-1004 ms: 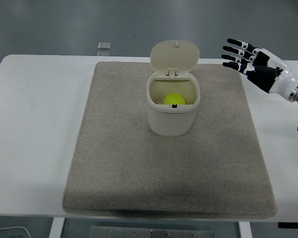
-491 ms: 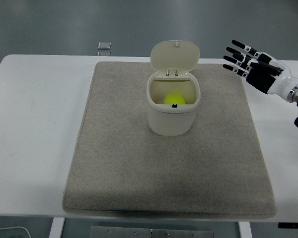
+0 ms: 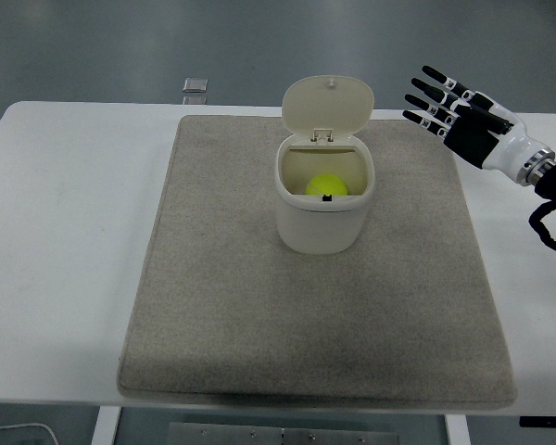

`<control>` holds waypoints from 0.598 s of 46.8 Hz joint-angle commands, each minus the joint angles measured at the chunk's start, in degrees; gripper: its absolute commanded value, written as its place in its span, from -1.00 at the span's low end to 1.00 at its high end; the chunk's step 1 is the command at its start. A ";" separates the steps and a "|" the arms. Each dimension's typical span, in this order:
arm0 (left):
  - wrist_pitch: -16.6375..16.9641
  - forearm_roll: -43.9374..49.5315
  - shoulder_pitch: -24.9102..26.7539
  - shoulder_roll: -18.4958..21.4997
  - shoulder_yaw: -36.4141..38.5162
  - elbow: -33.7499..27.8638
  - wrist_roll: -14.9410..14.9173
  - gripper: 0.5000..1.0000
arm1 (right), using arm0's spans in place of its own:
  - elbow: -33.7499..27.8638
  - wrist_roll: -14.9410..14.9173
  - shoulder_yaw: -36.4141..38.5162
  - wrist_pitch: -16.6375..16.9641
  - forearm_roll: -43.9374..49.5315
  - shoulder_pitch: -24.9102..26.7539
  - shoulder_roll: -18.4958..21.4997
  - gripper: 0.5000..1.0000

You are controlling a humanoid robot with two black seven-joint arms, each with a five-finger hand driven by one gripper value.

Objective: Pick up the tennis ball and place it in the box.

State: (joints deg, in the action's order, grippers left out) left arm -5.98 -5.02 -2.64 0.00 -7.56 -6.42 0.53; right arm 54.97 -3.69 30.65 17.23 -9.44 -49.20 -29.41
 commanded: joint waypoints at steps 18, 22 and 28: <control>0.00 0.01 0.00 0.00 0.00 0.00 0.00 0.97 | -5.84 0.00 0.11 0.00 0.56 -1.07 -0.29 0.65; 0.00 0.01 0.00 0.00 0.00 0.00 0.00 0.97 | -6.81 0.08 0.11 0.00 0.56 -1.25 -0.21 0.65; 0.00 0.01 0.00 0.00 0.00 0.00 0.00 0.97 | -6.99 0.08 0.20 0.00 0.56 -1.34 -0.47 0.65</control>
State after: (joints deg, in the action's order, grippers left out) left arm -5.98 -5.02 -2.64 0.00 -7.56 -6.42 0.53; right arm 48.09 -3.61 30.79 17.23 -8.86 -50.43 -29.76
